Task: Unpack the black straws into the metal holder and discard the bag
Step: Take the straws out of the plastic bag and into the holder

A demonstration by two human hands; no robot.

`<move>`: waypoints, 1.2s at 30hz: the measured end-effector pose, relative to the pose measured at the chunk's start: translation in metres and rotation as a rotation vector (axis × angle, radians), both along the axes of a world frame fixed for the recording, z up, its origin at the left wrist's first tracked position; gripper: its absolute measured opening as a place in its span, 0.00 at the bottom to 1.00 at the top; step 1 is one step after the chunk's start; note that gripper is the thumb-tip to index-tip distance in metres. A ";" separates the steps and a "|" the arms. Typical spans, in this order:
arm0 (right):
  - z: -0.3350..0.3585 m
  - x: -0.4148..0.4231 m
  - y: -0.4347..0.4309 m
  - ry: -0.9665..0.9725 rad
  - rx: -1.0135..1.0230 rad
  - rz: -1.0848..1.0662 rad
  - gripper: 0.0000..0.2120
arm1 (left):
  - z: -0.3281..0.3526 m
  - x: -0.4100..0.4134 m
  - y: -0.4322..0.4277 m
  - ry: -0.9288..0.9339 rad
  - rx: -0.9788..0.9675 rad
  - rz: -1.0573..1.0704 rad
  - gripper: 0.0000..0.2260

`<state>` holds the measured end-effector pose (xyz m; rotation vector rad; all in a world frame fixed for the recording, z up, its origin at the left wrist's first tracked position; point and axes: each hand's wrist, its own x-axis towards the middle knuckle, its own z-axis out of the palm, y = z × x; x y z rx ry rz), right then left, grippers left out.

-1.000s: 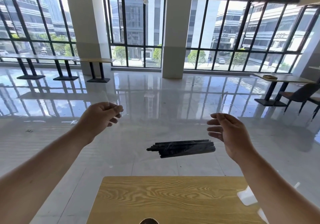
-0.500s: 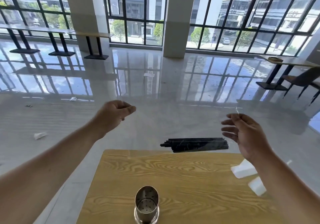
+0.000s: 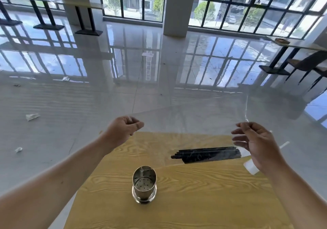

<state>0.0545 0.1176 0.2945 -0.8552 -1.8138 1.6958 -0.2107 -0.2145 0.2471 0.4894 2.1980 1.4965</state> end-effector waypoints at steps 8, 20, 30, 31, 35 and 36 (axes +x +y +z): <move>-0.020 -0.002 -0.005 -0.052 0.044 0.037 0.10 | -0.051 0.013 -0.004 -0.110 0.031 0.071 0.06; -0.033 -0.021 -0.027 -0.128 0.156 0.135 0.10 | -0.099 0.025 -0.029 -0.239 -0.016 0.106 0.08; -0.034 -0.041 -0.041 -0.174 0.250 0.218 0.09 | -0.125 0.032 -0.048 -0.269 -0.069 0.165 0.09; -0.034 -0.042 -0.042 -0.174 0.254 0.228 0.09 | -0.127 0.033 -0.050 -0.279 -0.065 0.177 0.09; -0.031 -0.050 -0.046 -0.169 0.304 0.278 0.12 | -0.131 0.034 -0.056 -0.324 -0.032 0.215 0.09; -0.029 -0.053 -0.046 -0.168 0.316 0.291 0.12 | -0.131 0.034 -0.057 -0.325 -0.028 0.224 0.09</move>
